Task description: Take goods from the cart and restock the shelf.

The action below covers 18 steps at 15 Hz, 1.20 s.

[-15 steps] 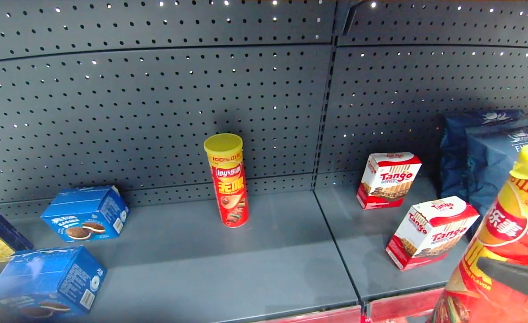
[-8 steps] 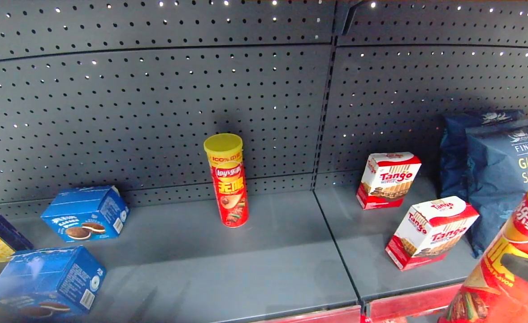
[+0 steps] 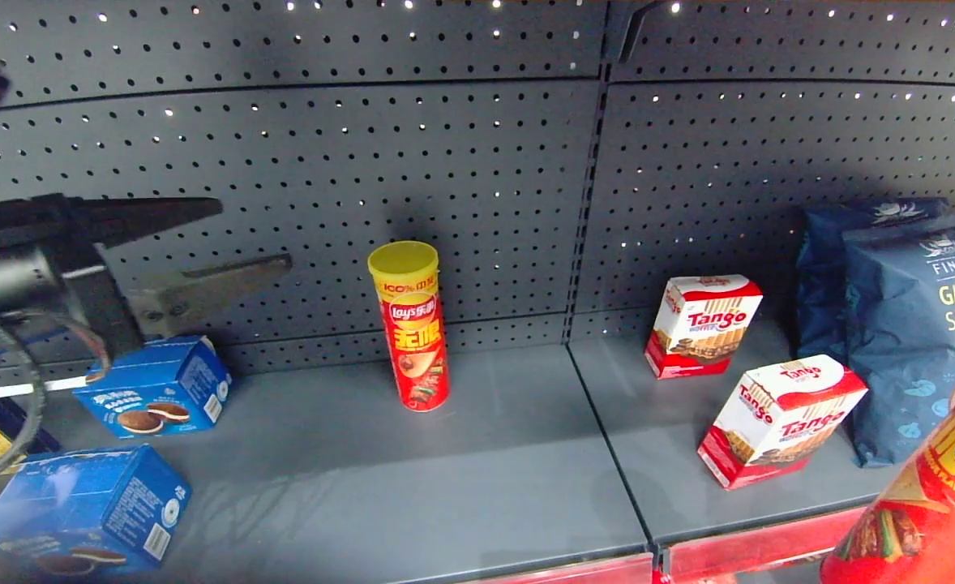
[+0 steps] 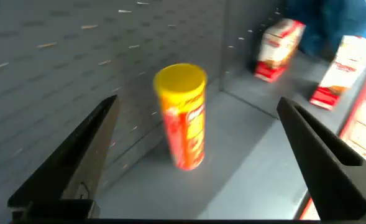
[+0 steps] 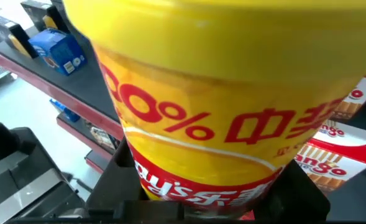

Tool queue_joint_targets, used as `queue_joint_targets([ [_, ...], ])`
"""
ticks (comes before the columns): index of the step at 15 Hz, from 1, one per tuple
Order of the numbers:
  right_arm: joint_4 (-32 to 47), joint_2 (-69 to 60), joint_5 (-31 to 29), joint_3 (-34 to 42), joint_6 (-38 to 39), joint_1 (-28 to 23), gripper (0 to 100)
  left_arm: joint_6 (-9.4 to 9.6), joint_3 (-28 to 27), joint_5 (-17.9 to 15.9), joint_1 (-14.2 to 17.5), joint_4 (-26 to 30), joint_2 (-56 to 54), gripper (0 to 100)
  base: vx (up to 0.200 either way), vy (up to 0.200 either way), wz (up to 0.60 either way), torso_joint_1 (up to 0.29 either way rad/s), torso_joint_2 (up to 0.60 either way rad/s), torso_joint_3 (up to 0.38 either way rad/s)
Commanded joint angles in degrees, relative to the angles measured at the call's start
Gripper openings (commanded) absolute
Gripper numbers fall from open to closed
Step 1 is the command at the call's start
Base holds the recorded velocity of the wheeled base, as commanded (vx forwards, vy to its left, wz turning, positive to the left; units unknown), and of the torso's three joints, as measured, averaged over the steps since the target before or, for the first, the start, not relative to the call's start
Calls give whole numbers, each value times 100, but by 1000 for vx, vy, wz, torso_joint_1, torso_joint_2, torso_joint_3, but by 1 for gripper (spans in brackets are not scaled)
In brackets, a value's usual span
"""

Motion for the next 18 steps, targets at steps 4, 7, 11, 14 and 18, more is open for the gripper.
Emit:
queue_joint_targets([
  [4,52,-227,-65,4,2,-22,0,15,-21,-1117,-31,-1562,1973,100,0,0,0,0,0,0],
  [7,52,-227,-65,22,2,-215,0,33,49,-1434,-49,-1764,2183,100,0,0,0,0,0,0],
  [11,52,-192,-65,22,2,-224,0,59,137,-1583,-23,-1799,2324,100,0,0,0,0,0,0],
  [14,60,-183,-65,40,2,-215,0,375,128,-1601,30,-1799,2579,100,0,0,0,0,0,0],
  [18,60,-218,-65,84,2,-224,0,542,49,-1697,188,-1887,2948,100,0,0,0,0,0,0],
])
